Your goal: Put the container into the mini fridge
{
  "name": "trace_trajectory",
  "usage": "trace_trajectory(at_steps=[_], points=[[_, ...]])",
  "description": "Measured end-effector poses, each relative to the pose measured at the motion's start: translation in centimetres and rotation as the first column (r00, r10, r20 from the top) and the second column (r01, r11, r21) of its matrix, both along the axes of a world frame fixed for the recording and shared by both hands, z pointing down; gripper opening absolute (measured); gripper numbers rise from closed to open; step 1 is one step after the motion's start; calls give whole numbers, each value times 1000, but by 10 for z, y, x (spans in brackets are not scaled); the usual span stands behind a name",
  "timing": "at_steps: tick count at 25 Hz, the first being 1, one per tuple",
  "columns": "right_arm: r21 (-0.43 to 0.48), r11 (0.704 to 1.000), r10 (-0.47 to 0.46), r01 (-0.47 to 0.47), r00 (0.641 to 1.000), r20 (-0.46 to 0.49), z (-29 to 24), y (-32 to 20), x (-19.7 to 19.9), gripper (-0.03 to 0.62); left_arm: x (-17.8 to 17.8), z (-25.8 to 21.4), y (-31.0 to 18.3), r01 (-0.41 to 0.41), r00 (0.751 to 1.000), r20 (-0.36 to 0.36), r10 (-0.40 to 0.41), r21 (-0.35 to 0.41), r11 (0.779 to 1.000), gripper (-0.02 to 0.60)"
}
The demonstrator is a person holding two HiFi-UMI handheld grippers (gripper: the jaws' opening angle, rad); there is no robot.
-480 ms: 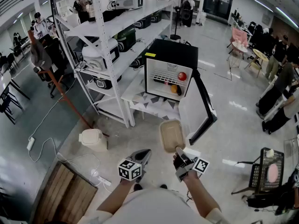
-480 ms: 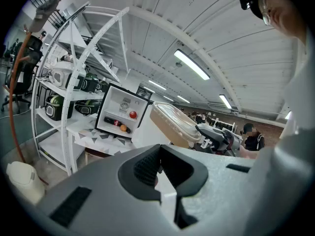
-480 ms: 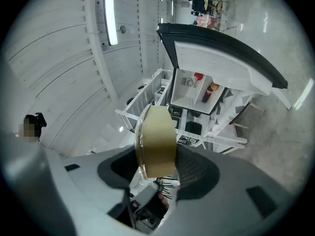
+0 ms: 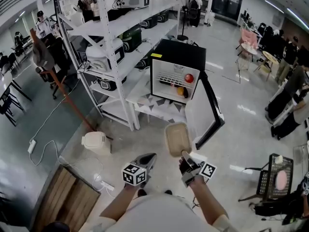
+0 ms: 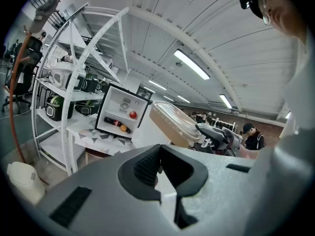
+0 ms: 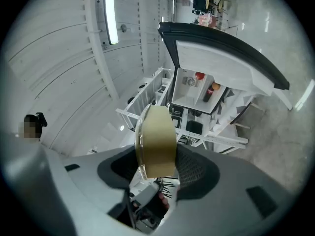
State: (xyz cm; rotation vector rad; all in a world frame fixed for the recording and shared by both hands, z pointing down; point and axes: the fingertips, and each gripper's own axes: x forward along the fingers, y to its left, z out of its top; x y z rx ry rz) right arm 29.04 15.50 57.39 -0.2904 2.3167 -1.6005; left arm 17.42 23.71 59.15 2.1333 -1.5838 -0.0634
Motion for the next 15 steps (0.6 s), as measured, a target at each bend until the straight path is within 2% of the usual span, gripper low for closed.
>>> trace_trajectory(at_steps=[7, 15], points=[[-17, 1000, -4, 4, 1000, 24, 2, -4, 11, 230, 9, 0, -1, 6, 1000, 8, -6, 0, 1000, 5], [8, 1000, -18, 18, 1000, 6, 0, -14, 25, 230, 23, -3, -7, 26, 999, 37, -26, -1, 1000, 5]])
